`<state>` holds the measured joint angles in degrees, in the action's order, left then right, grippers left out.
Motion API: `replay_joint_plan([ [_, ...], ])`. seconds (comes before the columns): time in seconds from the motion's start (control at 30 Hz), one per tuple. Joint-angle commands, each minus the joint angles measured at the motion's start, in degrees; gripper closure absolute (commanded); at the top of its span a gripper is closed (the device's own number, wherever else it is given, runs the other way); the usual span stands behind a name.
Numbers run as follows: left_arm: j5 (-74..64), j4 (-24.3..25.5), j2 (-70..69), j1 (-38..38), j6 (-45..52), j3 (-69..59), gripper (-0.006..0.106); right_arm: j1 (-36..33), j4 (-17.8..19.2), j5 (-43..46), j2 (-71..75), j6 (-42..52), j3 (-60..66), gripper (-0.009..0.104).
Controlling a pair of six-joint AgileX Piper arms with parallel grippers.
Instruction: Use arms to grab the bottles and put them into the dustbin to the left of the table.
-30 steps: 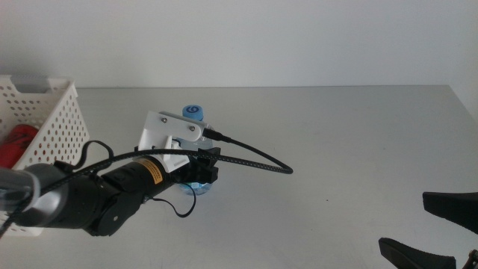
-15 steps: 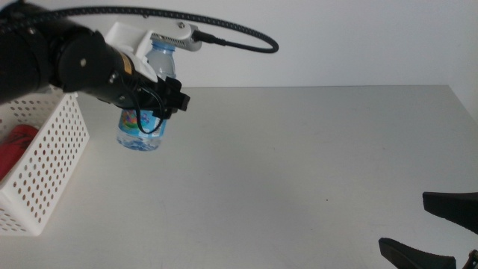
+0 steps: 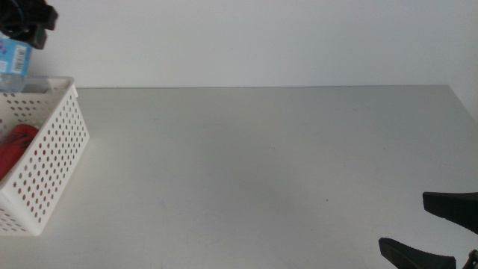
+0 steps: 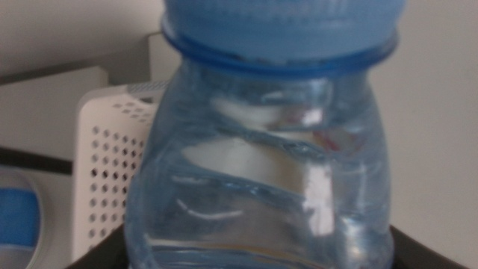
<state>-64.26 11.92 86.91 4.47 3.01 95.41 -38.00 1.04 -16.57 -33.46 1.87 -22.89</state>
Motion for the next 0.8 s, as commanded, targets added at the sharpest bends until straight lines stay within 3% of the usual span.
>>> replay_joint_plan([
  [0.0,1.53,-0.01,-2.75,-4.33,2.48,2.55,0.102,-0.16,0.50,4.04,-0.05,0.27,-2.02,0.025],
  [0.13,0.94,-3.61,-0.39,-12.31,6.50,2.55,0.102,-0.16,0.50,4.04,-0.05,0.27,-2.02,0.025],
  [0.33,1.05,-7.04,6.02,-17.17,9.98,2.55,0.102,-0.16,0.50,4.04,-0.05,0.27,-2.02,0.025],
  [0.77,-0.25,-3.94,18.39,-17.17,10.39,2.38,0.100,-0.16,0.50,4.04,-0.05,0.27,-2.02,0.025],
])
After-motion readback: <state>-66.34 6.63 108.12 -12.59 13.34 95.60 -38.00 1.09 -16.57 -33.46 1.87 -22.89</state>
